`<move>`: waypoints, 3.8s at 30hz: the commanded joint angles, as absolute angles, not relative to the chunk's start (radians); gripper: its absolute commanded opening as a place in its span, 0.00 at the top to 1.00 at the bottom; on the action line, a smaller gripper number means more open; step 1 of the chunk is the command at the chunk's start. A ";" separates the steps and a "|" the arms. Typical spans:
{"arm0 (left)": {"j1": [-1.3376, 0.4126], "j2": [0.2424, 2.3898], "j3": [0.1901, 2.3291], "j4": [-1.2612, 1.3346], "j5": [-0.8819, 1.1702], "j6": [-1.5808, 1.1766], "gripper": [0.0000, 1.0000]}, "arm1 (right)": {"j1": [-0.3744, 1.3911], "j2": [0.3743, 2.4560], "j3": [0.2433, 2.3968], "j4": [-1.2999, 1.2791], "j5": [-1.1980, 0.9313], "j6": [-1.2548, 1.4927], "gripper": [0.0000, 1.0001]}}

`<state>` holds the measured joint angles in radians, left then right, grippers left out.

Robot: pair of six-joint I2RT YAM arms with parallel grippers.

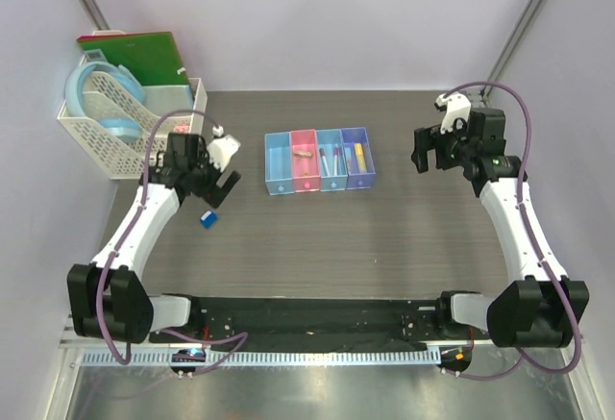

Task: Sort the stationery into containers
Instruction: Pick up the stationery from the center of the board, then place the stationery in the storage box.

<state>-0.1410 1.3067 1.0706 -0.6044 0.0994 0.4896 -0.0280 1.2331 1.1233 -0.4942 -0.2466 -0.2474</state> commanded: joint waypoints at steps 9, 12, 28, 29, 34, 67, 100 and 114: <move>-0.084 1.289 0.914 -0.618 0.132 0.753 0.00 | -0.031 1.114 1.057 -0.546 -0.374 -0.271 0.00; -0.081 1.318 0.897 -0.617 0.141 0.770 0.00 | -0.031 1.104 1.042 -0.545 -0.371 -0.273 0.00; -0.055 1.445 0.853 -0.621 0.186 0.799 0.56 | -0.031 1.097 1.031 -0.528 -0.359 -0.245 0.00; -0.057 1.448 0.856 -0.624 0.190 0.799 0.68 | -0.031 1.097 1.031 -0.523 -0.359 -0.244 0.00; -0.055 1.463 0.923 -0.710 0.262 0.775 1.00 | -0.031 1.098 1.029 -0.515 -0.348 -0.232 0.00; -0.360 2.077 1.904 -0.772 0.279 0.436 1.00 | -0.031 1.146 1.012 -0.491 -0.273 -0.224 0.00; -0.410 2.134 1.847 -0.764 0.175 0.474 0.58 | -0.031 1.167 1.028 -0.502 -0.327 -0.222 0.00; -0.456 2.003 1.776 -0.759 0.226 0.416 0.56 | 0.165 1.400 1.230 -0.494 -0.250 -0.164 0.00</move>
